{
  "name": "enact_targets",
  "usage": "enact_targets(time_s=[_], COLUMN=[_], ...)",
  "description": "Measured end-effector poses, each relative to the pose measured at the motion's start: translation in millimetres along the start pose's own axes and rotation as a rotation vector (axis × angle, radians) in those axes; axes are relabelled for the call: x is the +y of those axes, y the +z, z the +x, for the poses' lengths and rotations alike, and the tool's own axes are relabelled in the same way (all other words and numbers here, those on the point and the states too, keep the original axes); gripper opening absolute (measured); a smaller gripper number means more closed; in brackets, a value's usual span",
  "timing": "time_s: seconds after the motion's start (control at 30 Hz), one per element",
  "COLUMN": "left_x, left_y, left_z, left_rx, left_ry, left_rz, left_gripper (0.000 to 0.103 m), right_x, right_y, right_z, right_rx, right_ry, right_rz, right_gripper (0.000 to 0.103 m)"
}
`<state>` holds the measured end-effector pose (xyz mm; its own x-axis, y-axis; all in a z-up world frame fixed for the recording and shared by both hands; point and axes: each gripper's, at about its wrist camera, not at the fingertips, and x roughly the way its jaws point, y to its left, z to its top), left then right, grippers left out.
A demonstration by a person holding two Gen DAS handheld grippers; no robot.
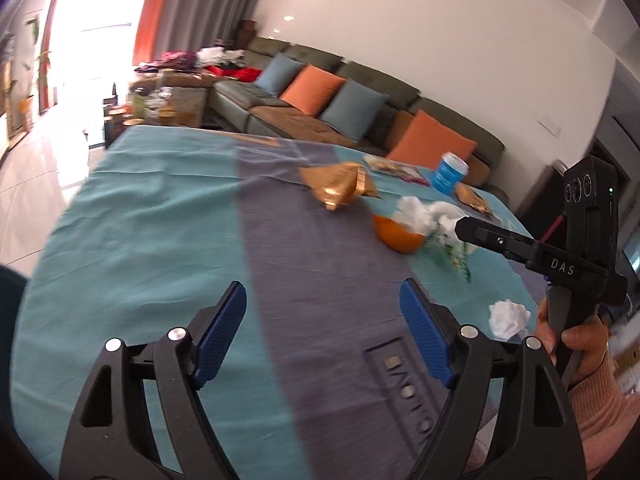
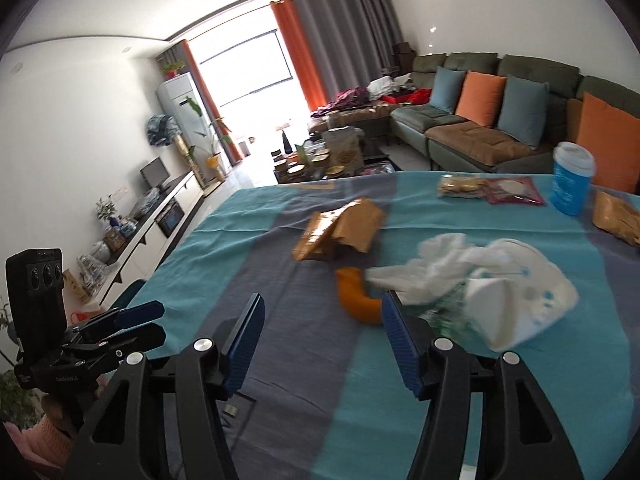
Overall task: Collect trash
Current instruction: 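Move both open tools back over the table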
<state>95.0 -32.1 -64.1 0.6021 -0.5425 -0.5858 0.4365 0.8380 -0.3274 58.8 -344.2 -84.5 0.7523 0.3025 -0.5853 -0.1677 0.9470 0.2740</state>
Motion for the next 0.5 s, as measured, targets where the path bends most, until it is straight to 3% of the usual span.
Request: enact_targets(time_s=[0.23, 0.5], left_x=[-55, -69], left_y=[15, 41], left_z=[64, 125], left_rx=[0.092, 0.185], left_ry=[-0.08, -0.102], left_rz=[0.057, 0.003], left_gripper=[0.075, 0.063], right_x=[-71, -97], right_y=[-17, -19], right_z=[-27, -26], right_rx=[-0.025, -0.021], right_ry=[-0.106, -0.071], right_rz=[0.098, 0.121], right_gripper=[0.059, 0.059])
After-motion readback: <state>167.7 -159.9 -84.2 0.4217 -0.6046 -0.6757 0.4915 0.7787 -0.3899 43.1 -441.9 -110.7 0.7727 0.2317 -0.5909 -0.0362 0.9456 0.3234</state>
